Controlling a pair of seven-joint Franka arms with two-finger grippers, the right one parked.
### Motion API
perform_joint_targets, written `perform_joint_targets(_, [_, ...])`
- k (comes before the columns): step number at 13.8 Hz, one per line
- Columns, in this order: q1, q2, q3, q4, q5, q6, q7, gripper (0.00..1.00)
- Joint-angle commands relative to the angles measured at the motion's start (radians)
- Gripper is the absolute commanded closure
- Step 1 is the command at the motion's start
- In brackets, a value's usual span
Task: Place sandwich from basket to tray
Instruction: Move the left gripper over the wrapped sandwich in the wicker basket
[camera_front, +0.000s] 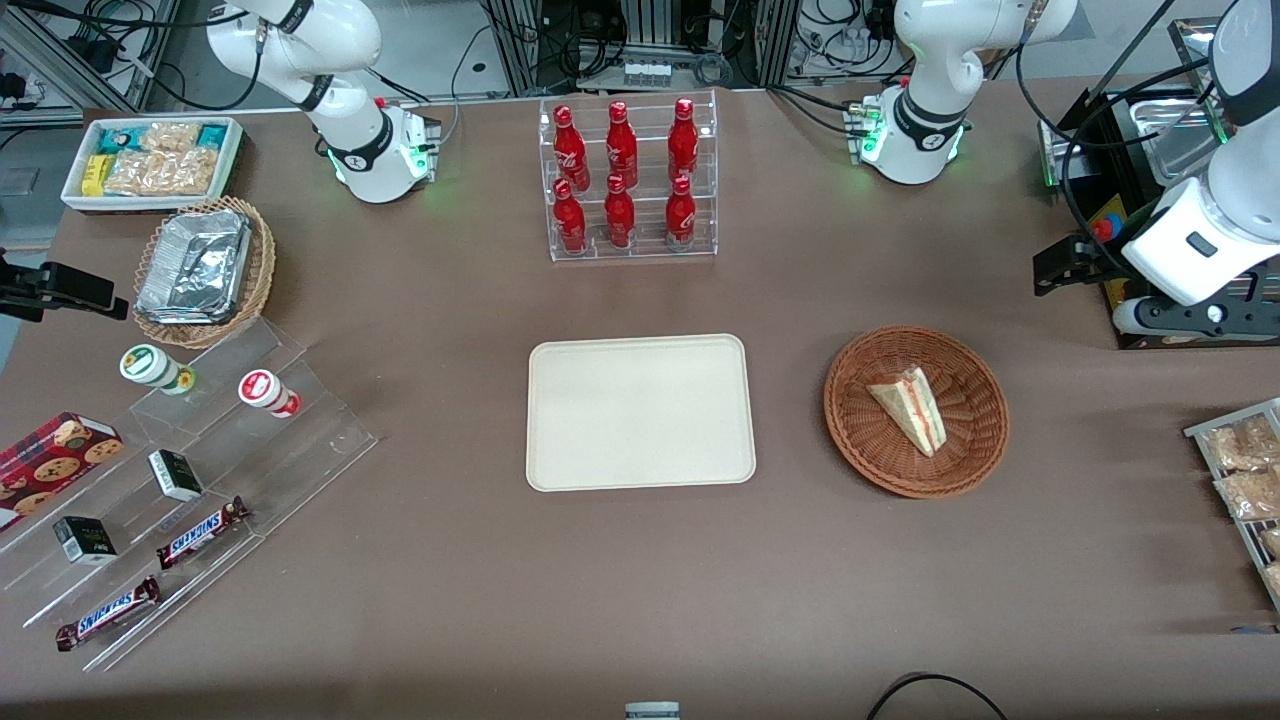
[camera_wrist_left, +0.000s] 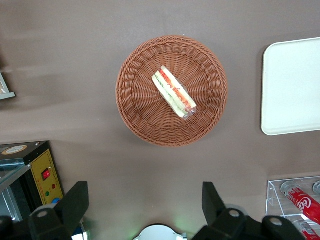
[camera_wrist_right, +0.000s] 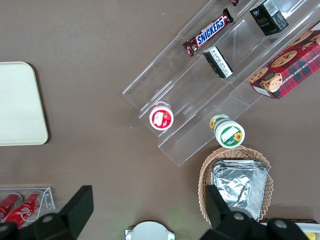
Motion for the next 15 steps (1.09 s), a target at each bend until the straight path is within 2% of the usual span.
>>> perform_joint_targets(1, [-0.011,0.011,0.006,0.013,0.010,0.003,0.004,0.00])
perform_joint_targets(7, [-0.037,0.062,0.003,-0.048,0.010,0.085,-0.002,0.00])
perform_joint_targets(12, [-0.065,0.045,-0.005,-0.286,0.010,0.328,-0.018,0.00])
perform_joint_targets(15, [-0.074,0.010,-0.005,-0.474,0.012,0.537,-0.053,0.00])
